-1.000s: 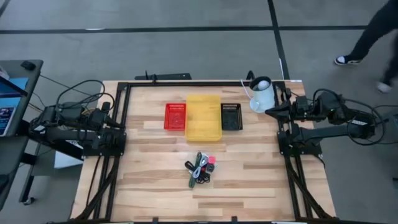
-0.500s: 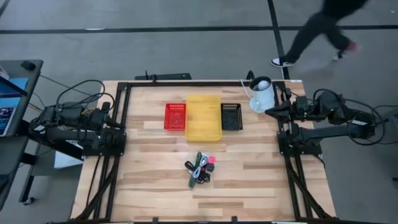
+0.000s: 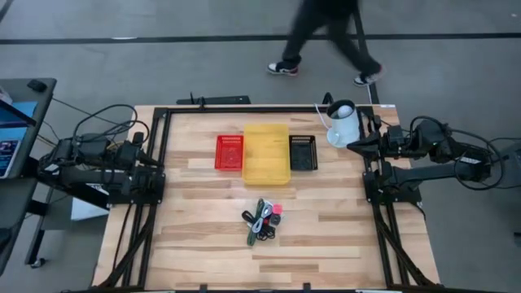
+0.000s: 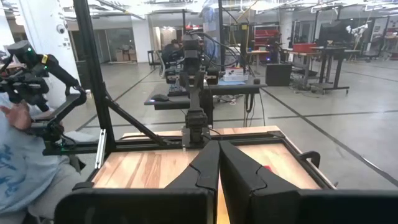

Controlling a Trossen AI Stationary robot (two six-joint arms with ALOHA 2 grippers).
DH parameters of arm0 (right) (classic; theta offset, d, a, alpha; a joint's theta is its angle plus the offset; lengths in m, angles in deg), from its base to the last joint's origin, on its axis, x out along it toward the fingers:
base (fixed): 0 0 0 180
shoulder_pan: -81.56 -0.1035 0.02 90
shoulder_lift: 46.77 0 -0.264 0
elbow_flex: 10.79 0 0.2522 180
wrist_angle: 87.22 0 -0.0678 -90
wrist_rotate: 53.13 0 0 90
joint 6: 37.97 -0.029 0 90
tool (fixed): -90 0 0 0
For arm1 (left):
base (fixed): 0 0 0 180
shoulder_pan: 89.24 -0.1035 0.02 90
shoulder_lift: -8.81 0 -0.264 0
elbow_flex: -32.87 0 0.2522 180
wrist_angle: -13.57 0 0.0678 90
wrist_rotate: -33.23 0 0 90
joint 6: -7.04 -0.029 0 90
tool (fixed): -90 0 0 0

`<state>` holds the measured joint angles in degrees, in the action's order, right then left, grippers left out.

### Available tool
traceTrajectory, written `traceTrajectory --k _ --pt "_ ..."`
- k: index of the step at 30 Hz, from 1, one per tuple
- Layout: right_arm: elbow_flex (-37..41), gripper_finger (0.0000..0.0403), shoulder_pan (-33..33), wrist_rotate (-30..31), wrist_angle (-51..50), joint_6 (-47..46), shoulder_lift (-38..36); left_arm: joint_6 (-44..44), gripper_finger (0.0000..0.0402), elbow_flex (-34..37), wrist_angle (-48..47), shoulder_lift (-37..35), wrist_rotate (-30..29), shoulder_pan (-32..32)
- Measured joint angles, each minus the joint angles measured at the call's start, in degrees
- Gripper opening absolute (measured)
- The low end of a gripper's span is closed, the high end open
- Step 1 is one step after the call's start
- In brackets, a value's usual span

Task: Pick and place items into bin
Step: Put the gray charger cable in the yellow bin

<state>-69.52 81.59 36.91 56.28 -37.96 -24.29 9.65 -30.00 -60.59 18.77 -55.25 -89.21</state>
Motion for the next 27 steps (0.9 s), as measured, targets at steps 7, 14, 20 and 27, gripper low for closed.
traceTrajectory --k 7,14,20,27 --pt "0.0 0.0008 -0.01 -0.01 0.0 0.0 0.0 0.0 0.0056 0.0 -0.47 0.0 -5.34 -0.01" --pt "0.0 0.0008 -0.01 0.0 0.0 0.0 0.0 0.0 0.0056 0.01 -0.63 0.0 -5.35 -0.01" --pt "0.0 0.0008 0.0 0.0 0.0 0.0 0.0 -3.68 0.0056 0.13 1.74 0.02 -5.4 -0.02" --pt "0.0 0.0008 0.0 0.0 0.0 0.0 0.0 -8.65 0.0056 0.61 16.22 0.94 -6.85 -0.02"
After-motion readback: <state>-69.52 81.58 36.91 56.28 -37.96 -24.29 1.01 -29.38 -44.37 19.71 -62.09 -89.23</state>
